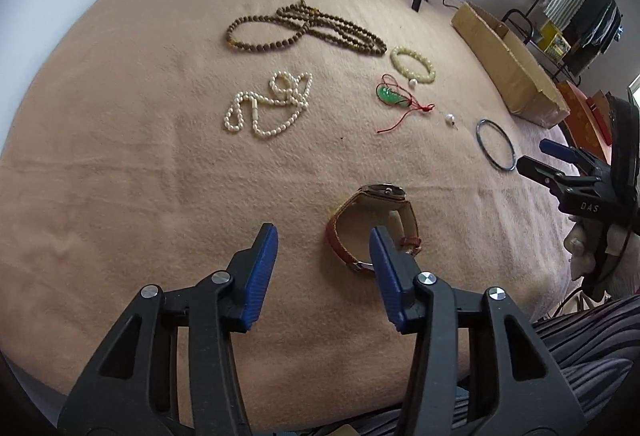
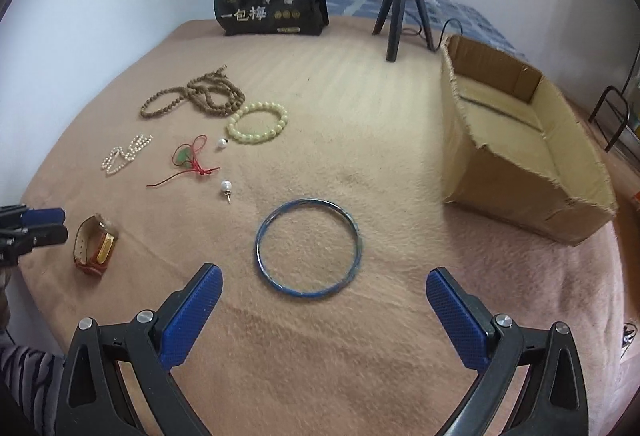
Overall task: Organize jewelry
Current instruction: 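Grasp the blue bangle with the right tool while the left tool grasps the brown-strap watch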
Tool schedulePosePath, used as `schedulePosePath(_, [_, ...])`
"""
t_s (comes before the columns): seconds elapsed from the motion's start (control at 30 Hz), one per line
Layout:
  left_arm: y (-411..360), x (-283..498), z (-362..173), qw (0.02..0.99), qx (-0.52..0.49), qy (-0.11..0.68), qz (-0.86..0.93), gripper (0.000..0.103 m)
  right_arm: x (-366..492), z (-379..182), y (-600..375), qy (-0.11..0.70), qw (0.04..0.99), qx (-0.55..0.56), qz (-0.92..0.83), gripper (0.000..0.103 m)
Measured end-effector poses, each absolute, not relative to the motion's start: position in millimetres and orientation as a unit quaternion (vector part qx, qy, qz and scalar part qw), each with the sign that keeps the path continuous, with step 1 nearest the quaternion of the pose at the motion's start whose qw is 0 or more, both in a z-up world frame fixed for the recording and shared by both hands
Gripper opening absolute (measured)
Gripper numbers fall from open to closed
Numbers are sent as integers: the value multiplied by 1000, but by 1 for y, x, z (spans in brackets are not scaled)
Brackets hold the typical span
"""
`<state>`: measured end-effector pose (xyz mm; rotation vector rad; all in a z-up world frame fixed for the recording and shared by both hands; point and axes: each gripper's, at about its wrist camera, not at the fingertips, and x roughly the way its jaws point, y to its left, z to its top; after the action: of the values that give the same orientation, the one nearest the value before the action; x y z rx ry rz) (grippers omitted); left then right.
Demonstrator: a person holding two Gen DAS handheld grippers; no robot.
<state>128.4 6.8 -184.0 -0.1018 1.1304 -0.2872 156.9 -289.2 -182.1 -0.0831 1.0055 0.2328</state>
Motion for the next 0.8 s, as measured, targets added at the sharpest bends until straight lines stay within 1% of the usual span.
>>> schedulePosePath(0.07, [5, 132, -188, 829, -45, 540, -136, 44, 161, -186, -285, 485, 866, -44, 110, 103])
schedulePosePath(0.2, [1, 139, -195, 824, -40, 548, -136, 44, 165, -191, -277, 491, 862, -63, 108, 103])
schedulePosePath(0.23, [0, 140, -197, 824, -38, 550, -136, 42, 166, -193, -276, 491, 862, -65, 107, 103])
schedulePosePath(0.27, [-1, 142, -199, 822, -35, 552, -136, 36, 167, -194, -276, 493, 861, -66, 105, 103])
schedulePosePath(0.3, [-3, 143, -201, 821, -33, 554, -137, 34, 168, -196, -276, 495, 860, -66, 103, 103])
schedulePosePath(0.53, [-13, 143, -208, 826, -4, 548, -131, 33, 176, -204, -274, 501, 857, -71, 94, 103])
schedulePosePath(0.6, [-15, 143, -208, 829, 4, 545, -127, 27, 179, -206, -273, 504, 856, -73, 93, 101])
schedulePosePath(0.73, [-19, 143, -209, 834, 15, 538, -122, 21, 182, -211, -272, 511, 852, -77, 90, 96])
schedulePosePath(0.8, [-21, 142, -209, 836, 19, 534, -122, 14, 184, -212, -272, 512, 851, -72, 92, 91])
